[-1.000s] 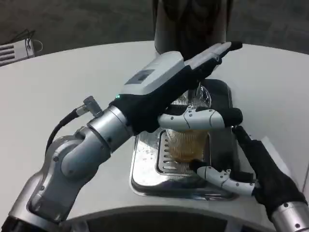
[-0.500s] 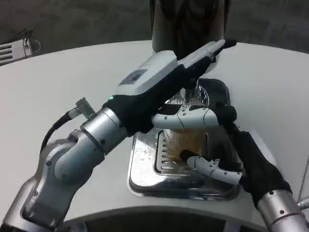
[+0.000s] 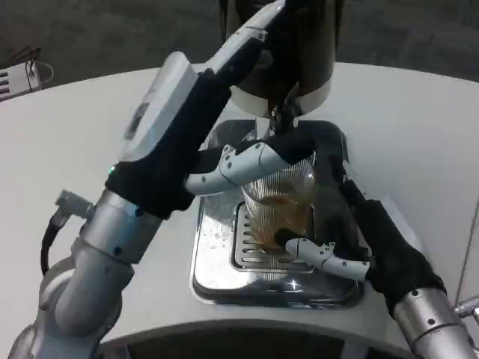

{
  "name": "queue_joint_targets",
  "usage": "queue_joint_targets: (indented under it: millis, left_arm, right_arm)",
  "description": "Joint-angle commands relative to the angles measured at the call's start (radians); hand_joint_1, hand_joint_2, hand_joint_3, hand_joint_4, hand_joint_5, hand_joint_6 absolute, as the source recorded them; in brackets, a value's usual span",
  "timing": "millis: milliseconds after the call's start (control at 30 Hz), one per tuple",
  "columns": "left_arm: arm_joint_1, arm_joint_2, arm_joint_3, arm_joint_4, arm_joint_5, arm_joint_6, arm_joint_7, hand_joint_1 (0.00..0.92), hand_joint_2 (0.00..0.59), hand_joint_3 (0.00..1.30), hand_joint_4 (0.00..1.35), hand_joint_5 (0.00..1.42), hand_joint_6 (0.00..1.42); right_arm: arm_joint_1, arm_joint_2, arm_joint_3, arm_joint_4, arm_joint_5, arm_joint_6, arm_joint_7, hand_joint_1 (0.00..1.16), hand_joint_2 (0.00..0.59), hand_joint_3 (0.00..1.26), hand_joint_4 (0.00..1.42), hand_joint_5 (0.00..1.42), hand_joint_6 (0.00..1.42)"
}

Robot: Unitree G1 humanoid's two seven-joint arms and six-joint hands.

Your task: Grasp the cup under the faucet to collect the drink, then remove the cup.

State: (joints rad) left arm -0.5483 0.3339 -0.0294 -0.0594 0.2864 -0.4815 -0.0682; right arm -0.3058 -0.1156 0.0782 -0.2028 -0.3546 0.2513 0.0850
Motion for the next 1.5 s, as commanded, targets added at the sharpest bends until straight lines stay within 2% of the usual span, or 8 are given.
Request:
queue_joint_targets:
  millis: [33, 367, 633, 833, 1167, 1500]
  left_arm:
    - [0.083, -0.001, 0.039, -0.069, -0.007, -0.01, 0.023, 0.0, 0.1, 0.14, 0.11, 0.22, 0.3]
    - [0.338, 0.075, 0.14, -0.161, -0.003, 0.051, -0.026, 0.0, 0.091, 0.15, 0.11, 0.23, 0.3]
    - [0.57, 0.098, 0.21, -0.189, 0.02, 0.04, -0.02, 0.0, 0.099, 0.15, 0.11, 0.23, 0.29]
    - [0.689, 0.121, 0.238, -0.193, 0.035, 0.024, -0.024, 0.0, 0.1, 0.15, 0.1, 0.22, 0.29]
    - [0.761, 0.156, 0.246, -0.19, 0.084, 0.033, -0.031, 0.0, 0.101, 0.14, 0.09, 0.2, 0.26]
    - [0.77, 0.168, 0.229, -0.192, 0.112, 0.053, -0.05, 0.0, 0.091, 0.14, 0.07, 0.18, 0.24]
  right_arm:
    - [-0.012, -0.005, 0.005, 0.007, 0.016, -0.01, -0.009, 0.77, 0.212, 0.0, 0.0, 0.0, 0.0]
    - [-0.052, 0.001, 0.015, 0.029, 0.031, -0.009, -0.025, 0.77, 0.212, 0.0, 0.0, 0.0, 0.0]
    - [-0.087, 0.024, 0.038, 0.078, 0.038, -0.017, -0.047, 0.77, 0.212, 0.0, 0.0, 0.0, 0.0]
    - [-0.111, 0.042, 0.048, 0.133, 0.042, -0.04, -0.066, 0.77, 0.212, 0.0, 0.0, 0.0, 0.0]
    - [-0.142, 0.074, 0.056, 0.19, 0.042, -0.059, -0.114, 0.77, 0.212, 0.0, 0.0, 0.0, 0.0]
    - [-0.143, 0.112, 0.072, 0.222, 0.013, -0.09, -0.214, 0.78, 0.208, 0.0, 0.0, 0.0, 0.0]
